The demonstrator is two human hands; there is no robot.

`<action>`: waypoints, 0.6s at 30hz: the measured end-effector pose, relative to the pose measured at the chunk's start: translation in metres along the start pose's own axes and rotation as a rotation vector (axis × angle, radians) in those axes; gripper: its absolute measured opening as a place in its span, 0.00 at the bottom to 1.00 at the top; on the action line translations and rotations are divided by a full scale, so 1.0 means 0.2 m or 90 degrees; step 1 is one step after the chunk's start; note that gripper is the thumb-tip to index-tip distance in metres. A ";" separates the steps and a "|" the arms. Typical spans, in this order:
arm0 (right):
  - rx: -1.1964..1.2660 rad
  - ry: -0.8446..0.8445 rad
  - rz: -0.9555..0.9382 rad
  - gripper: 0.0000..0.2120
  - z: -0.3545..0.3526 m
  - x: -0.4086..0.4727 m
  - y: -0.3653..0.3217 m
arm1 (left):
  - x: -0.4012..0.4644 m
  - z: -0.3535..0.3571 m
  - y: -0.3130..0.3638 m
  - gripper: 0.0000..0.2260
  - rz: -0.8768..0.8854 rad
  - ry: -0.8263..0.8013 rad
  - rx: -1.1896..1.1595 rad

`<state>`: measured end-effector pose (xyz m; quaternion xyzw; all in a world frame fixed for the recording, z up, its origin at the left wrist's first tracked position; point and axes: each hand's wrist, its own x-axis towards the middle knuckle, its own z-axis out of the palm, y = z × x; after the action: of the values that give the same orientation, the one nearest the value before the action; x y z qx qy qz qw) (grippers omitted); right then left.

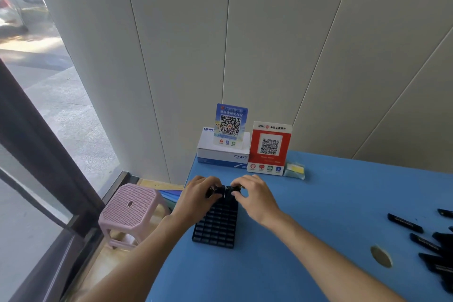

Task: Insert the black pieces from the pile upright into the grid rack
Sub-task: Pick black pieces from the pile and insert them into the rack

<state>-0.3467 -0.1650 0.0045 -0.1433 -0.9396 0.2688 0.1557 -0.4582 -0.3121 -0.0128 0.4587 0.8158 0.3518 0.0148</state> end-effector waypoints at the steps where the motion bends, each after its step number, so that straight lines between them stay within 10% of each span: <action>1: -0.004 0.003 0.000 0.07 0.01 0.01 0.00 | 0.01 0.01 -0.02 0.09 0.007 -0.004 0.004; 18: -0.157 0.028 -0.100 0.09 0.14 0.03 0.04 | 0.10 0.11 -0.16 0.08 0.112 0.018 0.061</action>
<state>-0.3604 -0.1691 -0.0210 -0.0931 -0.9703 0.1353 0.1778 -0.4864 -0.2957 -0.0427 0.5237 0.7884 0.3189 -0.0500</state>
